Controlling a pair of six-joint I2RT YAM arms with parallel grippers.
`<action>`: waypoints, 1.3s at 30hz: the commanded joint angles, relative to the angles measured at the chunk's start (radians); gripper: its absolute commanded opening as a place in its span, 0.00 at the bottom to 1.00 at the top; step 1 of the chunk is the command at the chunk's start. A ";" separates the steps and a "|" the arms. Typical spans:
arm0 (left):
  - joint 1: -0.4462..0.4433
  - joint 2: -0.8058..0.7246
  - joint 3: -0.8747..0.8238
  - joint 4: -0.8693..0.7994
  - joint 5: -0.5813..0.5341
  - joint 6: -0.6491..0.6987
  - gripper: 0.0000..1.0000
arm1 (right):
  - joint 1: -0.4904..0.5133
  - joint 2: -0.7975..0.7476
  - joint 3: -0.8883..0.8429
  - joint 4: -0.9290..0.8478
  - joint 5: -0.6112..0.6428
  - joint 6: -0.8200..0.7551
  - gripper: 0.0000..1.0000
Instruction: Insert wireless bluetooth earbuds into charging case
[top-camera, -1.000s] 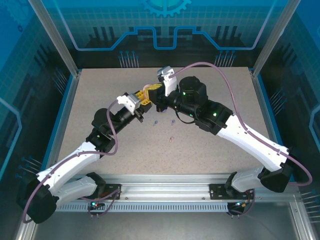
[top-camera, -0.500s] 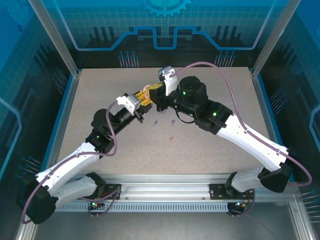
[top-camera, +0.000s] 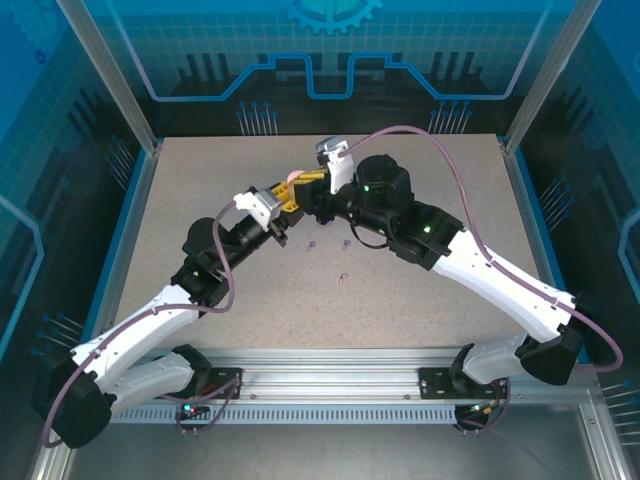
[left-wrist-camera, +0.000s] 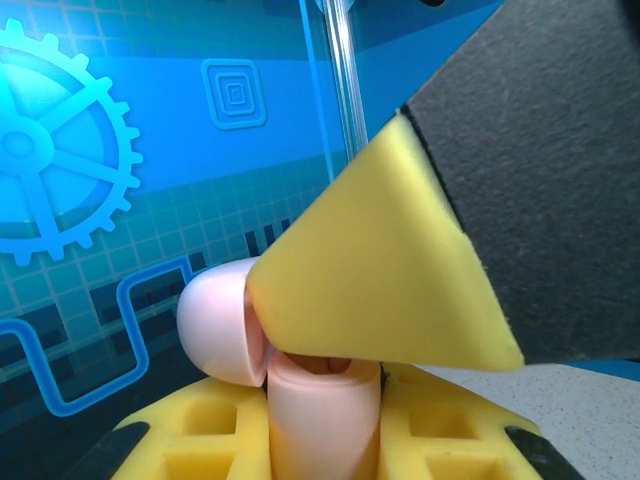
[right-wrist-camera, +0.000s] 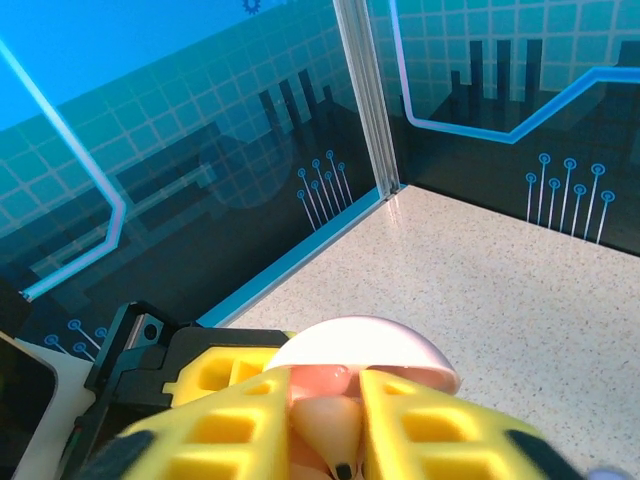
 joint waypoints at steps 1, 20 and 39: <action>-0.009 -0.023 0.043 0.030 0.006 0.013 0.00 | -0.014 -0.020 0.016 0.020 0.004 0.008 0.39; -0.009 -0.017 0.015 0.070 -0.053 -0.009 0.00 | -0.127 -0.173 -0.018 -0.123 0.097 0.219 0.70; -0.009 -0.034 0.039 0.048 -0.107 -0.021 0.00 | -0.138 0.039 -0.351 -0.400 0.226 0.626 0.67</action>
